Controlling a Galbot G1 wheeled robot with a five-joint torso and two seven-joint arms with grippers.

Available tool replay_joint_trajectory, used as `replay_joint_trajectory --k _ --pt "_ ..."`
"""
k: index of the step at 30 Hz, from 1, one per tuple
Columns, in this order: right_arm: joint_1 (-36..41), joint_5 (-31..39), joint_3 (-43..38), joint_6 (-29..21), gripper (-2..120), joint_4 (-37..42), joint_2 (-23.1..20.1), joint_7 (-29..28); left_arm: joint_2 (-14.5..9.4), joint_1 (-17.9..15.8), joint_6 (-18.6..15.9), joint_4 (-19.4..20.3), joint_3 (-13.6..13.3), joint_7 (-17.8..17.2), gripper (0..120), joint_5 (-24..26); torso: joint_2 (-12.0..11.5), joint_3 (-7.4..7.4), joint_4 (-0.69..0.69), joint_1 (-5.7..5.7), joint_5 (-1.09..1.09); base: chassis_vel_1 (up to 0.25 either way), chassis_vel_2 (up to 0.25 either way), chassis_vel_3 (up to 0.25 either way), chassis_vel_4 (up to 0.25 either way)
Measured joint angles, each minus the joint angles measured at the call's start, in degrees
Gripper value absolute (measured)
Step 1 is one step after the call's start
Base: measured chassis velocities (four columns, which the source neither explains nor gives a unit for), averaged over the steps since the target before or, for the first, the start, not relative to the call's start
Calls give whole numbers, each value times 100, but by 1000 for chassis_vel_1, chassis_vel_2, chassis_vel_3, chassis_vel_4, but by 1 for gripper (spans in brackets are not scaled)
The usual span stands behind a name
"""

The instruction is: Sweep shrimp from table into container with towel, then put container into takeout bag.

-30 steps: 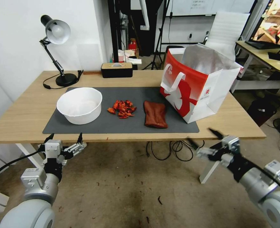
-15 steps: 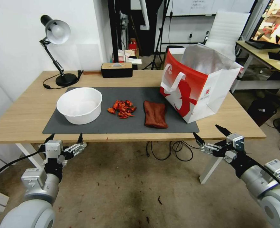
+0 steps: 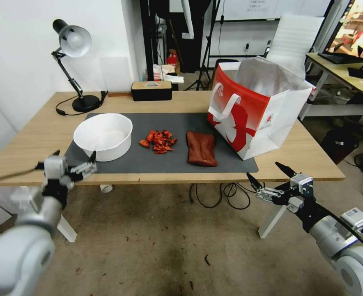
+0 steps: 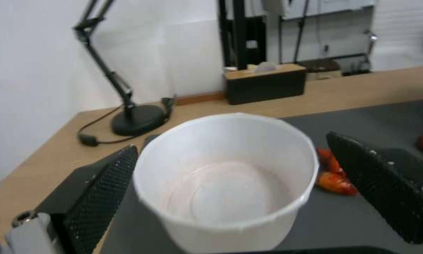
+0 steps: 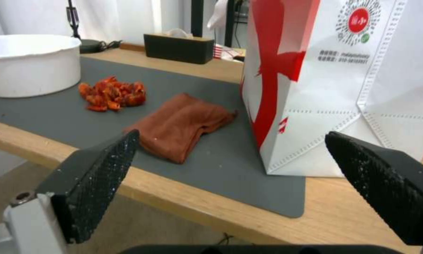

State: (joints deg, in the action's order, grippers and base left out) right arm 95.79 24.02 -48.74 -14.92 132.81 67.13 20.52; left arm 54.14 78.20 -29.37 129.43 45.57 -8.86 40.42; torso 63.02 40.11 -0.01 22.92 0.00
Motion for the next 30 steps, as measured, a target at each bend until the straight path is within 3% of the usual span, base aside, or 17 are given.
replay_joint_trajectory --k 1,3,5,6,8,9,11,12,13,14,15,16,19,20,24,26,30 --pt "0 0 0 0 100 0 0 0 0 0 0 0 0 0 100 0 0 0 0 0 0 0 0 0 0" --pt "50 -27 -38 15 100 20 9 0 -566 -680 -692 -327 -52 -6 100 966 0 0 1 0 0 0 0 0 0" --pt "61 -37 -40 22 100 24 13 0 -644 -793 -809 -395 -73 -14 100 1113 0 0 1 0 -1 0 0 0 0" --pt "95 -75 -49 41 100 32 37 0 -957 -1270 -1119 -754 -218 -52 100 1607 0 0 0 0 0 0 0 0 0" --pt "119 -120 -54 52 100 42 70 1 -1328 -1878 -1221 -1326 -523 145 100 1843 0 0 0 1 -3 0 0 0 0" --pt "119 -120 -54 52 100 42 70 1 -1328 -1878 -1221 -1326 -523 145 100 1843 0 0 0 1 -3 0 0 0 0" --pt "127 -133 -71 59 100 43 93 0 -1574 -2288 -1218 -1793 -707 821 100 1666 0 0 -1 1 1 0 0 0 0" --pt "134 -134 -95 63 100 43 103 0 -1699 -2384 -1083 -2003 -725 1529 100 1408 0 0 -1 1 0 0 0 0 0" --pt "134 -134 -95 63 100 43 103 0 -1699 -2384 -1083 -2003 -725 1529 100 1408 0 0 -1 1 0 0 0 0 0" --pt "134 -134 -108 65 100 38 106 0 -1767 -2392 -936 -2091 -711 2022 100 1196 0 0 0 1 -3 0 0 0 0" --pt "142 -134 -130 71 100 16 117 0 -1921 -2330 -365 -2291 -621 3261 100 490 0 0 3 1 1 0 0 0 0" --pt "142 -134 -130 71 100 16 117 0 -1921 -2330 -365 -2291 -621 3261 100 490 0 0 3 1 1 0 0 0 0" --pt "142 -137 -140 87 100 -2 129 -4 -2148 -2213 946 -2667 -651 5287 100 -610 0 -1 5 0 -1 0 0 0 0" --pt "142 -137 -140 87 100 -2 129 -4 -2148 -2213 946 -2667 -651 5287 100 -610 0 -1 5 0 -1 0 0 0 0" --pt "144 -136 -143 89 100 5 125 -6 -2308 -2471 1782 -3093 -1182 6064 100 -1307 0 -1 2 0 -1 0 0 0 0" --pt "157 -144 -144 91 100 13 130 -8 -2370 -2822 2223 -3500 -1655 6668 100 -1394 0 0 1 0 -1 0 0 0 0" --pt "203 -175 -143 117 100 44 170 -8 -2444 -3186 2332 -3790 -2166 6863 100 -1513 0 0 0 0 1 0 0 0 0"
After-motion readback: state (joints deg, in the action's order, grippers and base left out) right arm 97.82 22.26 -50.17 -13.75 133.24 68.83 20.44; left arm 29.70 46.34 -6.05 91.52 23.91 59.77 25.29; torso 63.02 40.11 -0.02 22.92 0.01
